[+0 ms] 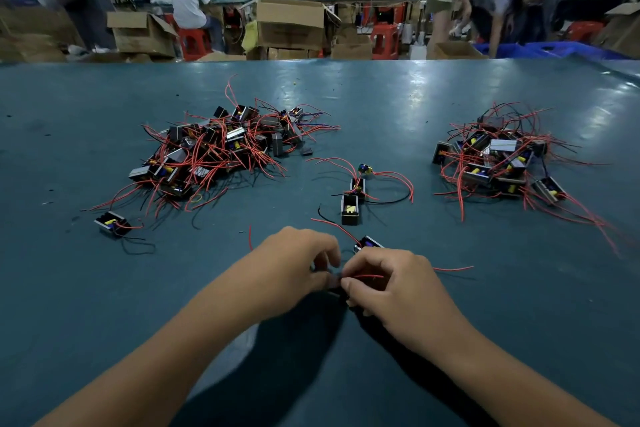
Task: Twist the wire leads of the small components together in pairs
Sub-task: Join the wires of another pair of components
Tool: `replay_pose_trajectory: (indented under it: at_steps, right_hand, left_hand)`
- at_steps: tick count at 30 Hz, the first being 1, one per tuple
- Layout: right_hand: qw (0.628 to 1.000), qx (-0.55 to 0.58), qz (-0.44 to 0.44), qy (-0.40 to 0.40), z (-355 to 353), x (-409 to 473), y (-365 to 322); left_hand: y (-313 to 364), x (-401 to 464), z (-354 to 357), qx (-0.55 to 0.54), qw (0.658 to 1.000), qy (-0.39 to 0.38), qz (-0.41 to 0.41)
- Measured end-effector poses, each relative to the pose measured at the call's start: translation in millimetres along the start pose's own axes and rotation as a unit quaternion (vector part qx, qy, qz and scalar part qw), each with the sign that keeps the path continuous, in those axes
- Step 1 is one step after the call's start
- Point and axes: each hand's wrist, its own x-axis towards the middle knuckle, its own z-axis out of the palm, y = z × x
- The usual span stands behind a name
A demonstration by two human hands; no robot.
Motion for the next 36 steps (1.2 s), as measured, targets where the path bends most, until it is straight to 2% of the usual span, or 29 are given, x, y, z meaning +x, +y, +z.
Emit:
replay_pose_trajectory:
  at_steps: [3, 7, 9, 12, 15, 24, 29, 36]
  right_hand:
    - [0.998, 0.049, 0.044, -0.014, -4.1, -1.0, 0.7]
    - [0.991, 0.095, 0.094, 0.01, -9.6, 1.6, 2.0]
    - [0.986, 0.123, 0.11, 0.01, -9.2, 3.2, 0.3]
    - [0.98, 0.159, 0.123, 0.0, -6.8, 3.3, -3.5]
    - [0.979, 0.161, 0.124, -0.006, -7.7, 2.1, -5.0]
    - [0.989, 0.129, 0.075, 0.024, -21.8, 1.7, -5.2]
    - [0.995, 0.078, 0.044, 0.043, -23.7, 0.3, -5.5]
    - [0.987, 0.13, 0.091, -0.01, -29.8, 4.2, -2.5]
  left_hand:
    - [-6.9, 1.7, -1.0, -0.021, 0.999, -0.039, 0.005]
    - [-20.3, -3.1, -5.0, -0.033, 0.998, -0.06, -0.014]
    - [-20.9, -5.9, -5.7, -0.035, 0.999, -0.041, -0.003]
    - [-9.1, -8.3, 2.1, -0.085, 0.994, 0.024, 0.057]
    - [3.9, -6.9, 14.9, -0.155, 0.983, 0.063, 0.079]
    - [-6.8, -4.2, 25.2, -0.189, 0.975, 0.098, 0.065]
    - [-4.3, -5.1, 27.0, -0.184, 0.976, 0.096, 0.061]
    - [-4.3, -6.8, 23.2, -0.196, 0.975, 0.073, 0.07]
